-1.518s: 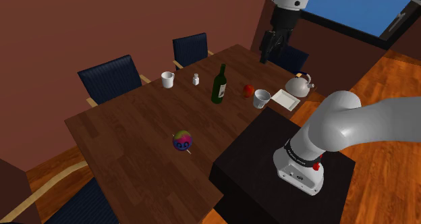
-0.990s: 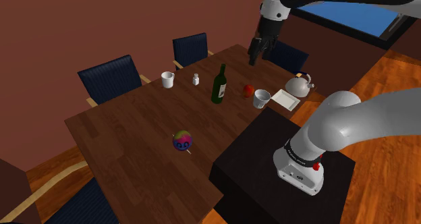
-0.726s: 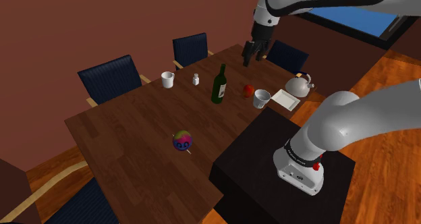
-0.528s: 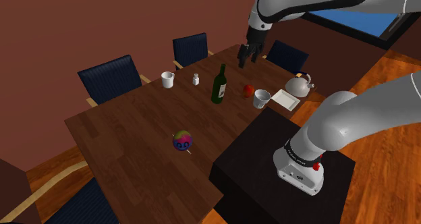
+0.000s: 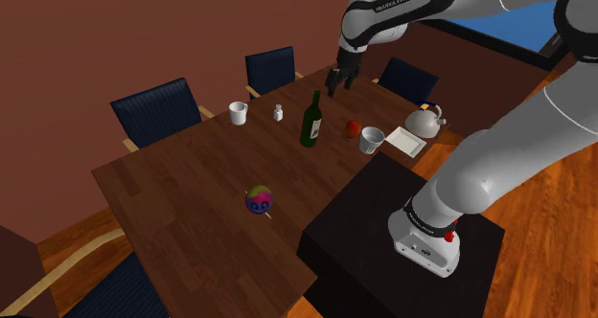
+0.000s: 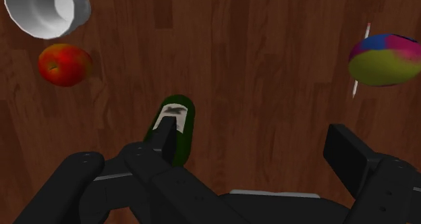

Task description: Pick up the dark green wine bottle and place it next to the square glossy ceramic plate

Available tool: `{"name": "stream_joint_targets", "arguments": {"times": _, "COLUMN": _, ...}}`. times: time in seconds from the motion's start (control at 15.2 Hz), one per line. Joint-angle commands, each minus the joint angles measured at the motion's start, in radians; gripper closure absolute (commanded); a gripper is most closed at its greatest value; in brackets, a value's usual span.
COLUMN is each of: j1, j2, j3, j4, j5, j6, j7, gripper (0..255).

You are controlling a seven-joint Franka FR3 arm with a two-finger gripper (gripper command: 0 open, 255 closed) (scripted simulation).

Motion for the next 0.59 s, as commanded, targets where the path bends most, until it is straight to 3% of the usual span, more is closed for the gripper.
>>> {"name": "stream_joint_targets", "arguments": {"times": 0.0, "j1": -0.001, "j2": 0.078, "j3": -0.013, "j4": 0.038, "j5": 0.016, "j6": 0.048, "j7": -0.026, "gripper": 0}}
{"name": "stream_joint_targets", "arguments": {"times": 0.53, "j1": -0.032, "j2": 0.385, "j3": -0.034, "j4": 0.24, "j5": 0.118, "j6": 0.178, "j7": -0.142, "gripper": 0}}
